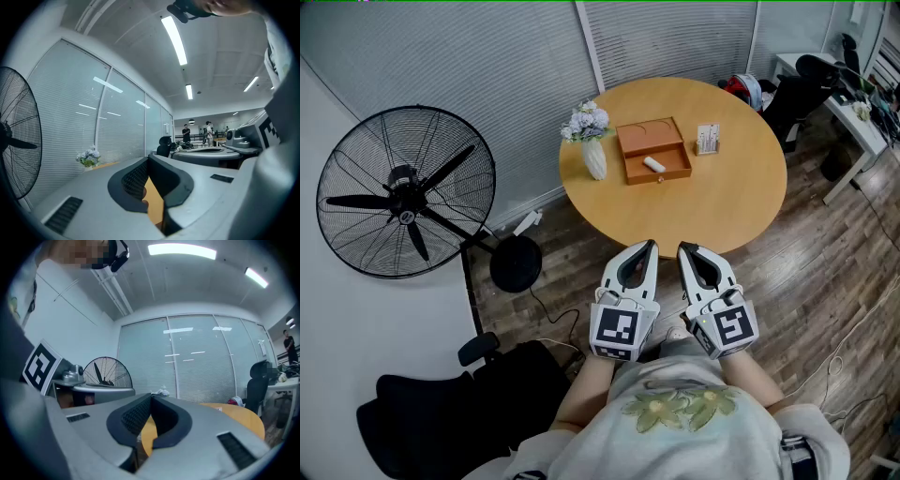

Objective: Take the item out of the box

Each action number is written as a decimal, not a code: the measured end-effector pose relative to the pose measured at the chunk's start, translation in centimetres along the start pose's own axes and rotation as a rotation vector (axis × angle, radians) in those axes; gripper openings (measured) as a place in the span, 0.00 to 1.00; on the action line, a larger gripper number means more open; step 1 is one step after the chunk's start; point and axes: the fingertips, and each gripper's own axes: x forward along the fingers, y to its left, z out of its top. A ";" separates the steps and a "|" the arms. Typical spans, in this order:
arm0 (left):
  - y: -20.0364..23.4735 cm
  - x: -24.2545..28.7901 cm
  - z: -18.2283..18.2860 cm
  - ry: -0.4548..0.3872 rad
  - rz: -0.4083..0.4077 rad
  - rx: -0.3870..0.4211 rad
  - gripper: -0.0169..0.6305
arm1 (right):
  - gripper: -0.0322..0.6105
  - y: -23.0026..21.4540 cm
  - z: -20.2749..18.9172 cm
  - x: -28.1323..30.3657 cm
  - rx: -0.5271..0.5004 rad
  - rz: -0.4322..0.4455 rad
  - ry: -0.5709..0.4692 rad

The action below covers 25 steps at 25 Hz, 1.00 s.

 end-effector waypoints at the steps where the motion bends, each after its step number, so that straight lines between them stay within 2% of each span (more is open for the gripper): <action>1: -0.1 0.8 -0.1 0.003 0.002 -0.001 0.03 | 0.05 -0.7 0.0 0.2 -0.001 0.006 0.000; 10: -1.9 6.4 -2.1 0.039 0.056 -0.043 0.03 | 0.05 -5.9 -1.6 0.6 -0.033 0.056 0.028; 16: -2.2 7.8 -4.4 0.102 0.083 -0.079 0.03 | 0.05 -7.3 -3.2 0.8 -0.028 0.089 0.061; 25: 0.0 11.3 -5.4 0.118 0.083 -0.101 0.02 | 0.05 -10.1 -4.2 3.2 -0.012 0.064 0.082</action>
